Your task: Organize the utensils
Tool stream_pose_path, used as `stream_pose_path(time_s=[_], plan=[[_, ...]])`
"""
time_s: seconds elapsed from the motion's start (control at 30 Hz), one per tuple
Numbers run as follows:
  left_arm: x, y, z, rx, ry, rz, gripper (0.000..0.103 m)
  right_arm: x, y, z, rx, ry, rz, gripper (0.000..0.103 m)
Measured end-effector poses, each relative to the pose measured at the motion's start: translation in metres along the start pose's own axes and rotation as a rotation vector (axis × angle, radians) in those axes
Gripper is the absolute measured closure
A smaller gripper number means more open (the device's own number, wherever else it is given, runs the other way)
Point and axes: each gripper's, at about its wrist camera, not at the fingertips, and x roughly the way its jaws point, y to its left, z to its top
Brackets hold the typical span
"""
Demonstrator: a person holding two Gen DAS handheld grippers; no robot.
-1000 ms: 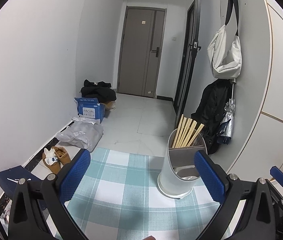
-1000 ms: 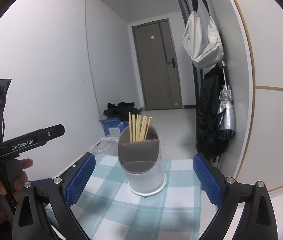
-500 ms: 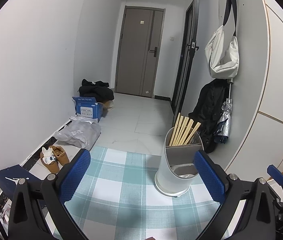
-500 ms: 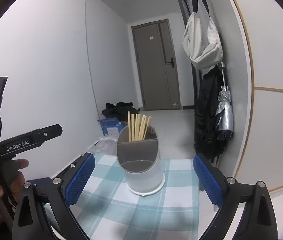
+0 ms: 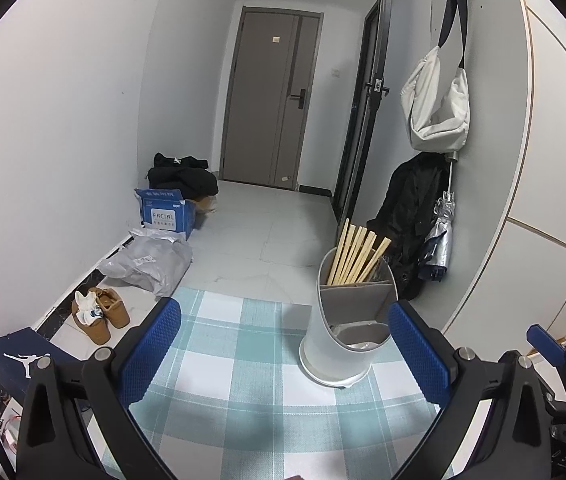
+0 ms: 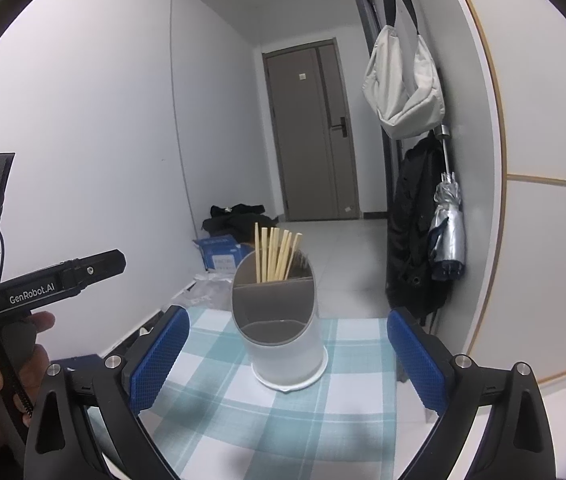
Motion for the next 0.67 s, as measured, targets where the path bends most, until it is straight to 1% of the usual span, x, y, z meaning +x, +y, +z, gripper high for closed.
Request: stream_pose_path(time_s=[0.27, 0.33, 0.47, 0.67], plan=[[0.0007, 0.0015, 0.0, -0.011, 0.008, -0.008, 0.001, -0.0003, -0.0007, -0.0001, 0.006, 0.001, -0.003, 0.003], [-0.0009, 0.0019, 0.0001, -0.015, -0.002, 0.003, 0.001, -0.0002, -0.0012, -0.0005, 0.006, 0.001, -0.004, 0.002], [0.0015, 0.003, 0.0002, -0.022, 0.008, 0.012, 0.001, 0.0001, -0.0013, -0.0004, 0.005, 0.004, -0.003, 0.002], [0.0, 0.0063, -0.0014, -0.039, 0.001, -0.011, 0.001, 0.0035, -0.0005, -0.0019, -0.004, 0.017, -0.008, 0.002]])
